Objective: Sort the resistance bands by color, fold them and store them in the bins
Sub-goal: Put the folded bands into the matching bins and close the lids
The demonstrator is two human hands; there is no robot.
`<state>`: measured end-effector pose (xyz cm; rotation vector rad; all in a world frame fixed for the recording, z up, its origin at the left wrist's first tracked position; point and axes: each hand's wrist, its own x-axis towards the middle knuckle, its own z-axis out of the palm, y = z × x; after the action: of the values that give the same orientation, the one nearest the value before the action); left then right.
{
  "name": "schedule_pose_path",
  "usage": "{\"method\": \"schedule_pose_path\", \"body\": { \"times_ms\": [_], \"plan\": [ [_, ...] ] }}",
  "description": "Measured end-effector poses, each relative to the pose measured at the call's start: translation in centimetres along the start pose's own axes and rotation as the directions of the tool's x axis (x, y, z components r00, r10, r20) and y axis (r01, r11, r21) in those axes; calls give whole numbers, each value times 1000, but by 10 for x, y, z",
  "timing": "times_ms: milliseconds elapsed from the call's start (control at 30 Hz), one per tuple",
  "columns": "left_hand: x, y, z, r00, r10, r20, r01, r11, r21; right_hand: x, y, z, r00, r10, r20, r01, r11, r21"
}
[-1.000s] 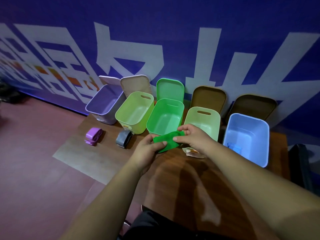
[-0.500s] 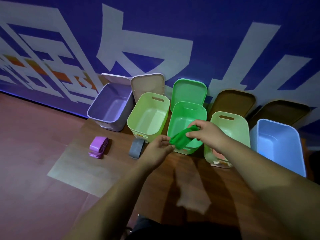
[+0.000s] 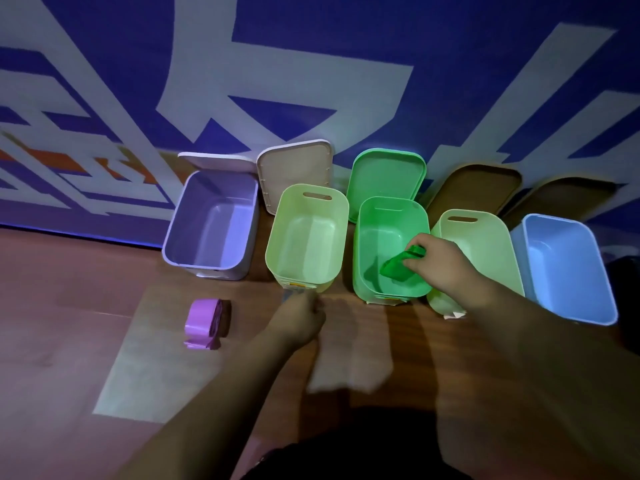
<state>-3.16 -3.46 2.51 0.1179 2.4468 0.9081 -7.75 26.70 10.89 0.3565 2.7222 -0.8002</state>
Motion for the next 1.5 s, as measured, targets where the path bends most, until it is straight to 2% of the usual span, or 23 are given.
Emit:
{"method": "schedule_pose_path", "body": {
  "times_ms": [133, 333, 433, 533, 733, 933, 1233, 1400, 1500],
  "plan": [
    [1, -17, 3, 997, 5, -73, 2, 995, 102, 13, 4, 10, 997, -39, 72, 48, 989, -138],
    [3, -30, 13, 990, 37, -133, -14, 985, 173, 36, 12, 34, 953, -95, 287, 187, 932, -311],
    [-2, -29, 9, 990, 47, -134, -10, 964, 265, 49, 12, 51, 921, -75, 381, 221, 909, -354],
    [-4, -28, 3, 988, 66, -143, 3, 898, 440, 60, 13, 65, 905, -30, 424, 203, 907, -368],
    [-2, -31, 2, 993, 57, -108, 13, 829, 559, 77, 14, 74, 901, 11, 434, 171, 910, -378],
    [-4, -39, 14, 990, 22, -137, 48, 874, 483, 71, 16, 71, 915, -52, 401, 211, 908, -363],
    [-11, -35, 13, 993, -32, -115, 93, 815, 572, 46, 4, 52, 946, -197, 257, 236, 962, -134],
    [-28, -27, 18, 985, -139, -101, 170, 867, 469, 22, -13, 52, 936, -289, 202, 300, 954, -27],
    [-45, -19, 17, 967, -184, -174, 233, 918, 321, 6, -22, 50, 911, -373, 175, 369, 928, 59]
  ]
}}
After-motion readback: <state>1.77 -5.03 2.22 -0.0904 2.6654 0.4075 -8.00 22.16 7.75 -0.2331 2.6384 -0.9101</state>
